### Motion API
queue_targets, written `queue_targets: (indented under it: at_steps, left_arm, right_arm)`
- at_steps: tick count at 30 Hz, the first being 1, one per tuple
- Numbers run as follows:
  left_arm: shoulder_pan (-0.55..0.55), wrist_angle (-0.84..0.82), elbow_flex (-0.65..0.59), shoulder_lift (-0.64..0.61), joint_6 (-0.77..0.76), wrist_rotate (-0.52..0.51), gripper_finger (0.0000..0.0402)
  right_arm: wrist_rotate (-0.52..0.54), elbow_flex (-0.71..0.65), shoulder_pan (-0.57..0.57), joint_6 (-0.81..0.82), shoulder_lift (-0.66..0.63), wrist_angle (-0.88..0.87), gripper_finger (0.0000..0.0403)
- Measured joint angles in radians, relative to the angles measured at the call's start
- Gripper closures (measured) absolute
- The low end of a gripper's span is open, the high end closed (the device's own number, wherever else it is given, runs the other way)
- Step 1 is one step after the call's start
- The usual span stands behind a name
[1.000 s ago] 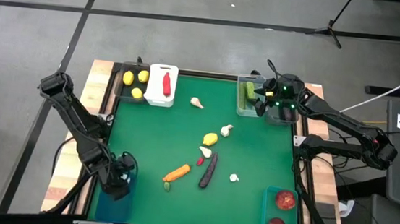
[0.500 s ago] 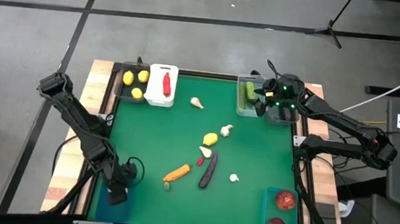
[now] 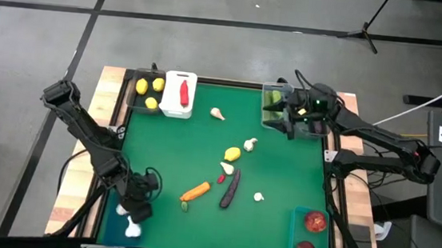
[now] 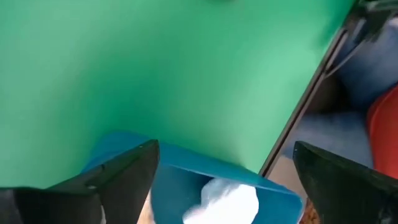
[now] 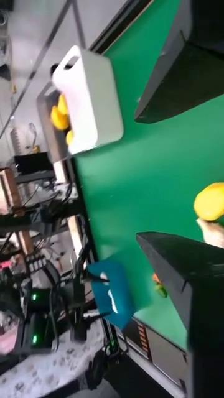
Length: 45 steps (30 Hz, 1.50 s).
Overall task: Sort produce into baskets
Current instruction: Put the garlic into the blue bin
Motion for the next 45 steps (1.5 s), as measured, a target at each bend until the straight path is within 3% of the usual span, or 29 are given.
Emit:
queue_targets:
  at_steps: [4, 8, 13, 15, 17, 22, 25, 27, 30, 33, 38, 42, 45]
  left_arm:
    - [0.003, -0.011, -0.010, -0.002, 0.023, 0.005, 0.0029]
    - [0.074, -0.015, -0.016, 0.000, 0.100, -0.006, 0.0032]
    - [0.147, -0.066, 0.071, -0.029, 0.241, -0.013, 0.0033]
    - [0.172, -0.136, 0.119, -0.034, 0.286, -0.070, 0.0033]
    - [0.196, -0.162, 0.166, -0.040, 0.353, -0.201, 0.0033]
    - [0.324, -0.063, 0.195, -0.016, 0.735, -0.805, 0.0033]
    - [0.475, 0.098, 0.195, 0.022, 0.970, -0.973, 0.0033]
    - [0.599, 0.240, 0.195, 0.071, 1.081, -0.981, 0.0033]
    - [0.766, 0.477, 0.195, 0.179, 1.269, -0.801, 0.0033]
    - [0.884, 0.672, 0.195, 0.306, 1.297, -0.660, 0.0033]
    - [1.005, 0.716, 0.195, 0.472, 1.122, -0.686, 0.0033]
    - [1.006, 0.787, 0.195, 0.563, 1.041, -0.689, 0.0034]
    - [0.977, 0.810, 0.204, 0.602, 1.083, -0.806, 0.0034]
  right_arm:
    - [0.024, 0.002, 0.026, -0.001, -0.005, 0.011, 0.0102]
    - [0.035, 0.006, 0.028, -0.001, -0.014, 0.002, 0.0102]
    - [0.034, 0.006, 0.026, -0.001, -0.016, 0.002, 0.0102]
    - [0.034, 0.006, 0.026, -0.001, -0.016, 0.001, 0.0102]
    - [0.034, 0.006, 0.026, -0.001, -0.016, 0.001, 0.0102]
    - [0.034, 0.006, 0.026, -0.001, -0.016, -0.006, 0.0102]
    - [0.034, 0.006, 0.026, 0.002, -0.016, -0.006, 0.0102]
    - [0.034, 0.006, 0.026, 0.009, -0.016, -0.011, 0.0102]
    - [0.034, 0.006, 0.026, 0.023, -0.016, -0.022, 0.0102]
    - [0.031, 0.006, 0.026, 0.025, -0.016, -0.050, 0.0102]
    - [0.026, 0.006, 0.026, 0.017, -0.016, -0.111, 0.0102]
    - [0.026, 0.006, 0.026, -0.004, -0.016, -0.128, 0.0102]
    - [0.026, 0.006, 0.026, -0.004, -0.016, -0.127, 0.0102]
